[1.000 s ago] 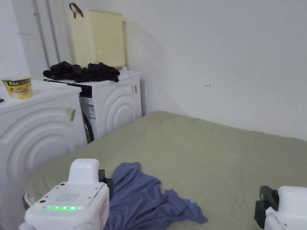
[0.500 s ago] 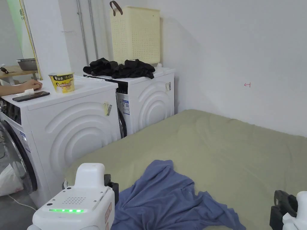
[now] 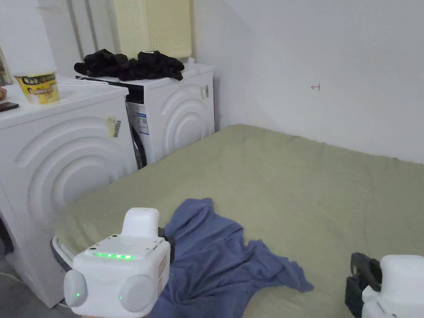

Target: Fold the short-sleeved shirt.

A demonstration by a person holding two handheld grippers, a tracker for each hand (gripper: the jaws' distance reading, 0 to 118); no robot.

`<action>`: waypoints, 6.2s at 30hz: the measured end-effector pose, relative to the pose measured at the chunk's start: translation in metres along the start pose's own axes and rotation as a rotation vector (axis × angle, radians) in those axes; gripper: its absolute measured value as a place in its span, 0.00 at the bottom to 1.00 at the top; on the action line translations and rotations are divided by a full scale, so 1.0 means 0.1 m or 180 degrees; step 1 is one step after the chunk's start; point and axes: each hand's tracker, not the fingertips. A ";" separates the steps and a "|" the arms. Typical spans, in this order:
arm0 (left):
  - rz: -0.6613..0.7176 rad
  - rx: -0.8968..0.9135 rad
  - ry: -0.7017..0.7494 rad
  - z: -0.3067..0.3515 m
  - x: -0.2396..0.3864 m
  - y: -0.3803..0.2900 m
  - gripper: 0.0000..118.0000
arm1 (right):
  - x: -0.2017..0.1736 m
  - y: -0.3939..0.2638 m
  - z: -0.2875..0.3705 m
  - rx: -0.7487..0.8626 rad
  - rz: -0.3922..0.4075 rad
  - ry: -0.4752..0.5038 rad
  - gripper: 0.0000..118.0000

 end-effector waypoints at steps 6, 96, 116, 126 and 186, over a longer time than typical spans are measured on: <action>-0.0139 -0.0709 -0.0166 -0.83 0.31 -0.13 0.00 | 0.05 -0.22 -0.13 -0.0213 -0.0073 -0.0016 0.00; -0.0797 0.0042 -0.2300 0.65 2.85 0.11 0.98 | 1.95 -0.87 1.86 -0.0392 -0.0778 -0.1547 0.00; -0.0408 0.0189 -0.1604 0.76 1.55 -0.15 0.00 | 1.71 -0.71 1.93 -0.0206 -0.0639 -0.1620 0.00; -0.0897 -0.1133 -0.1926 -0.69 2.27 -0.48 0.00 | 1.77 -0.95 1.69 -0.0549 -0.0727 -0.1549 0.00; -0.0996 -0.1850 -0.1739 -1.52 2.78 -0.66 0.00 | 4.95 -1.00 -0.58 -0.2453 -0.1255 -0.1338 0.02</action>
